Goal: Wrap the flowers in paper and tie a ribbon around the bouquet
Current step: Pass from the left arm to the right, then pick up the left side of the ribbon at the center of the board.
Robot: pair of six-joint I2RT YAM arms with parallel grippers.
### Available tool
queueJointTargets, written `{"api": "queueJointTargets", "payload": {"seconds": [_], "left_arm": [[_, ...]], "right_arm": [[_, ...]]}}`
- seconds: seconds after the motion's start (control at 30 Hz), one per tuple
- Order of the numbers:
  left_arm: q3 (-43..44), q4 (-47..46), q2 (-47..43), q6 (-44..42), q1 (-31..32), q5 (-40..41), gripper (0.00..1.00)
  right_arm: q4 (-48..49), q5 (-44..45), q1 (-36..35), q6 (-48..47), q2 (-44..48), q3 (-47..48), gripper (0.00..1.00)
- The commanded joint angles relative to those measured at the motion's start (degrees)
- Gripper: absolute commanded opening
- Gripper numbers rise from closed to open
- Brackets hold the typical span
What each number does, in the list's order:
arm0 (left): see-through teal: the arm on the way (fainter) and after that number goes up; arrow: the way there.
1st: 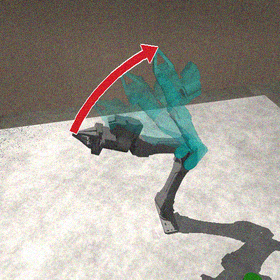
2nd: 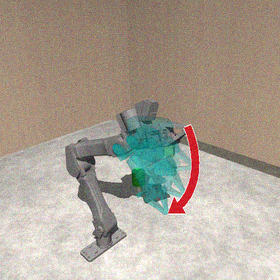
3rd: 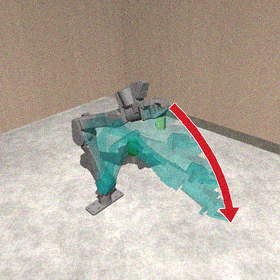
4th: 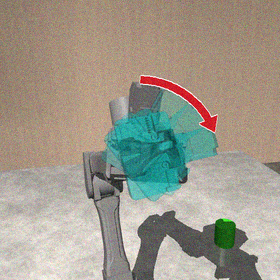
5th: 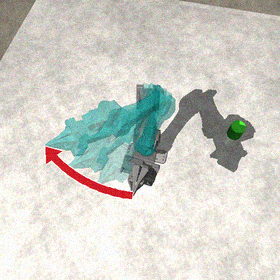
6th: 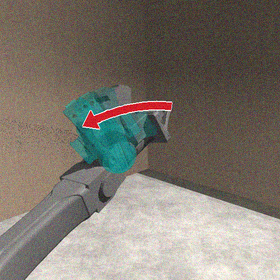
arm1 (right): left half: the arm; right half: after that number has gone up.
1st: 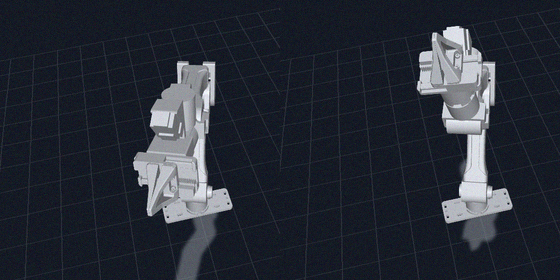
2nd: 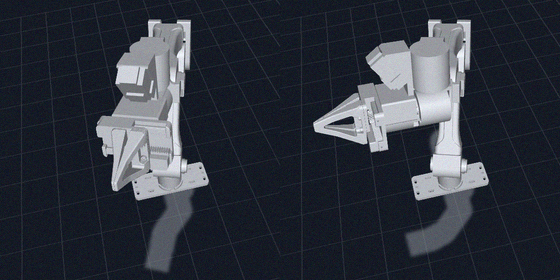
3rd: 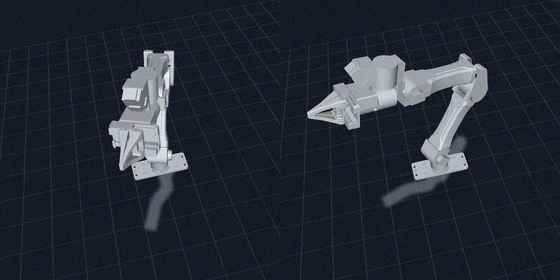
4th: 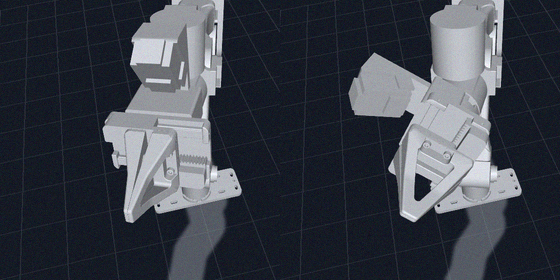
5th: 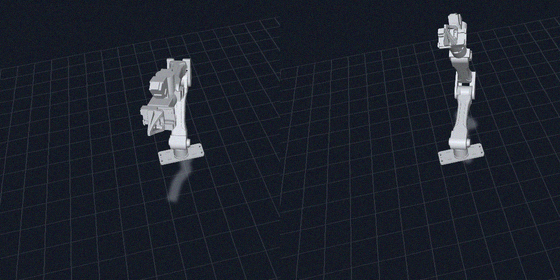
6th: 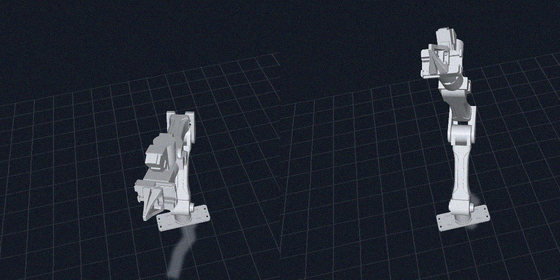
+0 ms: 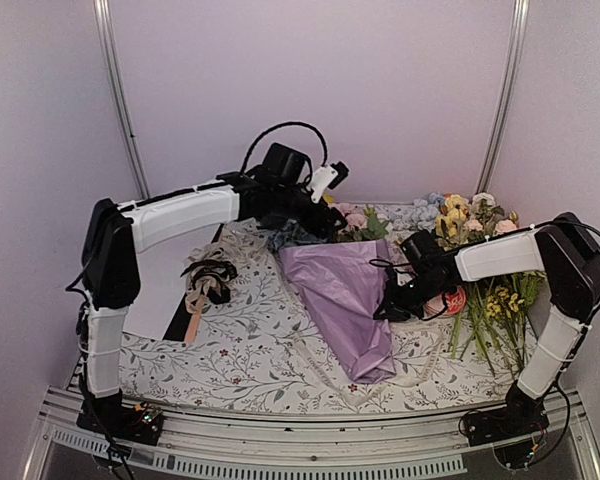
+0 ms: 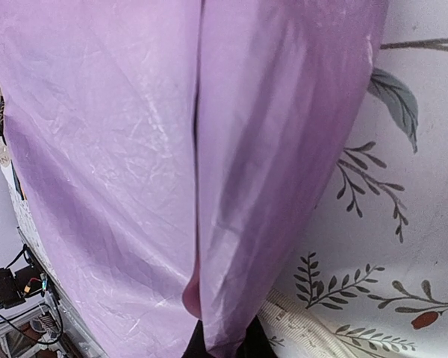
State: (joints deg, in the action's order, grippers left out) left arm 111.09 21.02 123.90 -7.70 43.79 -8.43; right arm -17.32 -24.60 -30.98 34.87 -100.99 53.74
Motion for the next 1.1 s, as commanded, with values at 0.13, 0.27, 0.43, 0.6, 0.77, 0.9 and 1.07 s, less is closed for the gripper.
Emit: {"api": "queueJointTargets", "payload": {"seconds": [0.13,0.27,0.43,0.6,0.77,0.9,1.07], "left_arm": [[-29.23,-8.33,-10.44,27.99,-11.53,-2.48,0.33],[-38.47,-16.97,-12.52,33.85,-11.36,2.72,0.24],[-35.72,-16.43,-6.42,34.94,-9.05,4.15,0.42],[-34.31,-15.25,-2.84,35.45,-6.44,4.94,0.52],[-32.92,-12.59,-1.38,34.51,-5.02,7.72,0.52],[-30.63,-8.44,1.58,33.21,-4.39,10.38,0.47],[-29.89,-6.02,3.17,31.09,-3.72,10.93,0.17]], "right_arm": [[3.00,-0.49,0.40,-0.16,1.01,-1.26,0.00],[3.29,-0.69,0.40,-0.15,0.99,-1.60,0.00],[3.57,-0.65,0.38,0.08,1.10,-2.12,0.00],[4.07,-0.79,0.40,0.48,1.26,-2.46,0.00],[4.14,-1.15,0.40,0.39,1.40,-2.35,0.00],[4.23,-1.41,0.40,0.52,2.03,-2.28,0.00],[4.16,-2.37,0.37,0.93,3.41,-2.72,0.00]]}}
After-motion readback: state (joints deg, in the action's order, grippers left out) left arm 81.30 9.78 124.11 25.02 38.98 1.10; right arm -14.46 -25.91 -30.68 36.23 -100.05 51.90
